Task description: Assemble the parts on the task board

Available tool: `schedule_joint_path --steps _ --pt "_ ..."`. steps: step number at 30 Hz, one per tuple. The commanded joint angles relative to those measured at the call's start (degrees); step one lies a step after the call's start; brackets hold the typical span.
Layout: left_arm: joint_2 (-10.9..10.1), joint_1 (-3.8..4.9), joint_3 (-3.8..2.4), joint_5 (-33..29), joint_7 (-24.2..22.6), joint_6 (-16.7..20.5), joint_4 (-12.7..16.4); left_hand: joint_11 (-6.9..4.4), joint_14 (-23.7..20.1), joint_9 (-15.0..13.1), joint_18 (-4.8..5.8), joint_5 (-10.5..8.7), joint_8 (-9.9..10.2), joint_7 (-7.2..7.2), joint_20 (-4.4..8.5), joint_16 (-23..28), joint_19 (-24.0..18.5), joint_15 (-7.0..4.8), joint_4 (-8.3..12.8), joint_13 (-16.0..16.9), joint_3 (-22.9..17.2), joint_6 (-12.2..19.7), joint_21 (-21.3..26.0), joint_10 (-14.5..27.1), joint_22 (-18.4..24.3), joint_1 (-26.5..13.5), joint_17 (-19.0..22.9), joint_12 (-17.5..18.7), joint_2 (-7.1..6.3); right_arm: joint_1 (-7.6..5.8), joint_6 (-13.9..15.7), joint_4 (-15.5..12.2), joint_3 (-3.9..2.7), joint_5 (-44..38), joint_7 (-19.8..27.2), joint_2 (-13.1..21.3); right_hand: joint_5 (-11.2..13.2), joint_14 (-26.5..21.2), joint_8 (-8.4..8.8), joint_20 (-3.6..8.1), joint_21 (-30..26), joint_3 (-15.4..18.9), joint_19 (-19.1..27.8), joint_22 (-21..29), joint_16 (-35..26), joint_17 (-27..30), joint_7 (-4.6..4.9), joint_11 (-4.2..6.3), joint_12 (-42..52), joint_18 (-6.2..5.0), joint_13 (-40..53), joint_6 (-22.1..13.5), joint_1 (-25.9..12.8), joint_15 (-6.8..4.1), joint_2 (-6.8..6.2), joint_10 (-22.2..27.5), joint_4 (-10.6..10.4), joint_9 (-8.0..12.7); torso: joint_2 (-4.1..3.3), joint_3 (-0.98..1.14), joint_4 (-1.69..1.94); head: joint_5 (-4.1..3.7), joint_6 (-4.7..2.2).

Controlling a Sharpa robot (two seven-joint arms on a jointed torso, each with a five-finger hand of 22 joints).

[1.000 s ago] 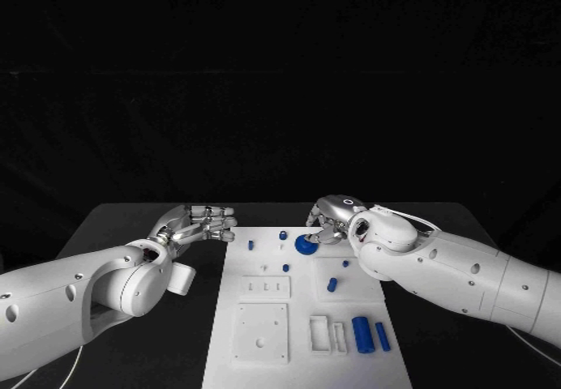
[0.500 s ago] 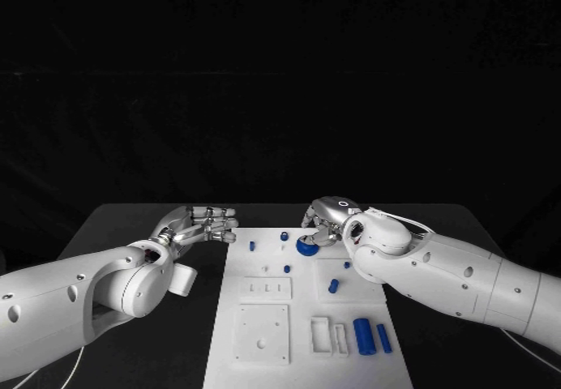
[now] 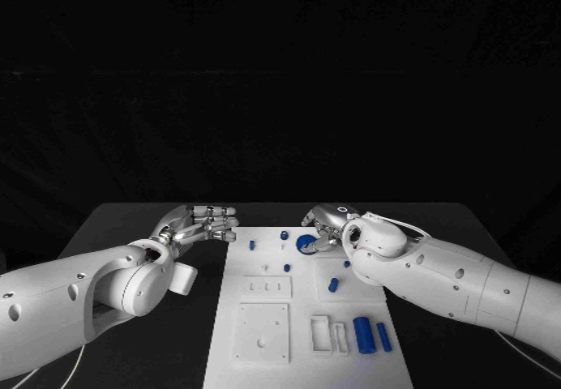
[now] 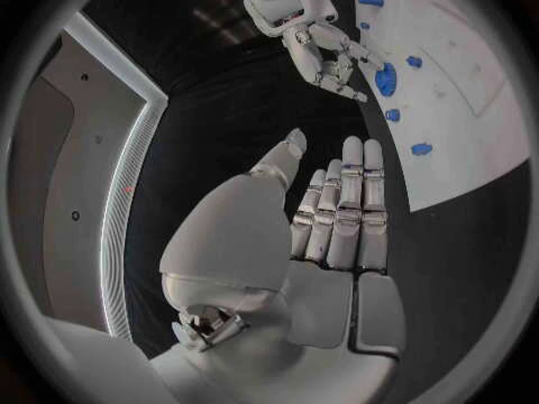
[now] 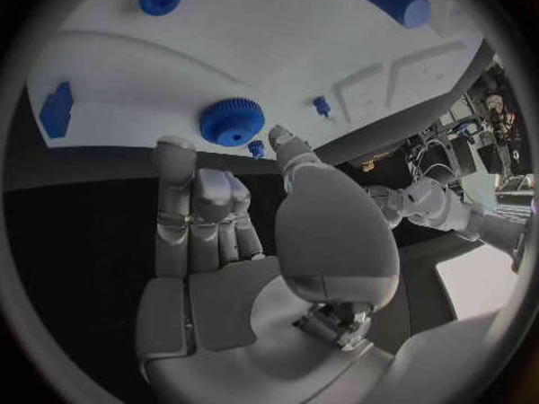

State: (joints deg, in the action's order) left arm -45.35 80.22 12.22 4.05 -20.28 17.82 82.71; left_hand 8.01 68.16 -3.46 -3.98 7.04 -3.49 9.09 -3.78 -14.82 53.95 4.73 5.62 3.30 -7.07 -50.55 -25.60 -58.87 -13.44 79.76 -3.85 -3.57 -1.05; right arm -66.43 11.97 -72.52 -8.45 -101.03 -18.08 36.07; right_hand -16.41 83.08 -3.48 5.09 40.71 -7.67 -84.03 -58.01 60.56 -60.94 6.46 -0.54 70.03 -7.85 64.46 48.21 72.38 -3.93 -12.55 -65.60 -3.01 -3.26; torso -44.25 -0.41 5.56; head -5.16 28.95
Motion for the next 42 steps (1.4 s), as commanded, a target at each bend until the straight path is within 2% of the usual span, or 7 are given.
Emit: schedule_joint_path --steps 1,5,15,22,26,40,42 --pt "0.1 0.05 -0.04 -0.1 -0.4 -0.5 0.1 -0.02 -0.3 0.1 -0.05 -0.35 0.0 0.03 0.06 0.4 0.3 0.13 0.0 0.0 0.4 0.3 0.2 0.5 0.1 0.3 0.1 -0.1 0.05 0.2 -2.0 0.7 0.07 0.7 0.5 -0.3 1.3 0.0 0.27 -0.35 -0.1 -0.2 -2.5 -0.2 0.1 -0.2 0.07 -0.04 -0.2 -0.87 -0.1 -0.6 1.2 0.29 -0.07 0.3 -0.2 0.0 -0.06 0.04 -0.05 0.09 0.09" --pt "0.2 0.05 -0.03 -0.1 -0.4 -0.6 0.0 -0.02 -0.3 0.1 -0.05 -0.35 0.0 0.03 0.06 0.4 0.3 0.13 0.0 0.0 0.4 0.3 0.2 0.5 0.1 0.3 0.1 -0.1 0.05 0.34 -2.3 1.6 0.11 1.2 1.0 -0.7 1.3 0.0 0.2 -0.3 0.0 -0.9 -2.5 -0.6 0.2 -0.4 -0.07 0.04 -0.1 -0.81 0.0 1.0 0.7 0.25 0.42 0.1 0.9 0.0 -0.03 0.03 -0.08 0.11 0.13" --pt "0.4 0.04 -0.03 -0.1 -0.4 -0.7 -0.2 -0.03 -0.3 0.1 -0.04 -0.37 0.0 -0.02 0.04 0.4 0.3 0.13 -0.2 0.0 0.4 0.2 0.2 0.5 0.2 0.1 0.1 -0.1 0.14 0.46 -3.2 3.5 0.15 2.7 2.2 -1.5 -2.0 0.1 -0.07 -0.19 -0.2 -2.6 -2.6 -1.0 0.0 -0.5 -0.52 0.19 0.0 -0.63 0.1 8.9 -1.0 0.14 1.86 0.0 2.5 -0.3 0.0 -0.01 -0.02 0.09 0.2" --pt "0.4 0.04 -0.02 -0.1 -0.4 -0.7 -0.3 -0.02 -0.3 0.1 -0.03 -0.38 0.0 0.0 0.03 0.3 0.3 0.14 -0.3 0.0 0.4 0.2 0.3 0.6 0.3 0.0 0.1 0.0 0.18 0.49 -3.4 4.0 0.15 3.4 2.8 -1.6 -0.8 0.1 -0.1 -0.09 -0.3 -5.9 -2.6 -1.2 -0.1 -0.5 -0.83 0.34 0.1 -0.44 0.2 11.5 -1.7 0.04 2.41 0.0 2.1 -0.3 -0.02 0.0 -0.15 0.14 0.33" --pt "0.5 0.03 -0.01 -0.2 -0.4 -0.8 -0.4 -0.02 -0.3 0.1 -0.03 -0.38 0.0 0.0 0.03 0.3 0.3 0.14 -0.3 0.0 0.4 0.2 0.3 0.6 0.3 0.0 0.1 0.0 0.18 0.5 -3.3 4.1 0.15 3.5 2.9 -1.7 -0.8 0.1 -0.1 -0.06 -0.4 -6.6 -2.6 -1.2 -0.2 -0.5 -0.81 0.31 0.1 -0.42 0.2 11.4 -2.1 0.04 2.05 0.0 2.0 -0.3 0.0 -0.01 -0.07 0.08 0.38" --pt "0.4 0.02 0.0 -0.2 -0.2 -0.7 -0.4 0.02 -0.3 0.1 -0.04 -0.38 0.0 0.1 0.02 0.3 0.4 0.16 -0.3 0.0 0.4 0.6 0.3 0.6 0.4 0.1 0.1 -0.1 0.07 0.55 -2.9 4.3 0.15 4.7 3.7 -1.4 0.5 0.0 -0.05 -0.19 -0.9 -8.9 -2.5 -1.3 -0.5 -0.3 -0.69 0.16 -0.3 -0.54 -0.2 11.9 -2.3 0.16 2.19 0.4 2.9 -0.3 0.0 0.01 -0.09 -0.04 0.5" --pt "0.4 0.02 0.0 -0.2 -0.2 -0.7 -0.4 0.03 -0.3 0.1 -0.05 -0.38 0.1 0.12 0.02 0.3 0.5 0.16 -0.3 0.0 0.4 0.8 0.4 0.7 0.5 0.1 0.1 -0.1 0.04 0.55 -3.2 4.4 0.15 5.1 3.8 -1.3 -0.9 0.0 -0.07 -0.18 -0.9 -8.8 -2.5 -1.3 -0.5 -0.3 -0.71 0.24 -0.4 -0.54 -0.3 11.4 -2.4 0.12 2.13 0.5 2.9 -0.3 -0.01 0.0 -0.07 -0.07 0.51"
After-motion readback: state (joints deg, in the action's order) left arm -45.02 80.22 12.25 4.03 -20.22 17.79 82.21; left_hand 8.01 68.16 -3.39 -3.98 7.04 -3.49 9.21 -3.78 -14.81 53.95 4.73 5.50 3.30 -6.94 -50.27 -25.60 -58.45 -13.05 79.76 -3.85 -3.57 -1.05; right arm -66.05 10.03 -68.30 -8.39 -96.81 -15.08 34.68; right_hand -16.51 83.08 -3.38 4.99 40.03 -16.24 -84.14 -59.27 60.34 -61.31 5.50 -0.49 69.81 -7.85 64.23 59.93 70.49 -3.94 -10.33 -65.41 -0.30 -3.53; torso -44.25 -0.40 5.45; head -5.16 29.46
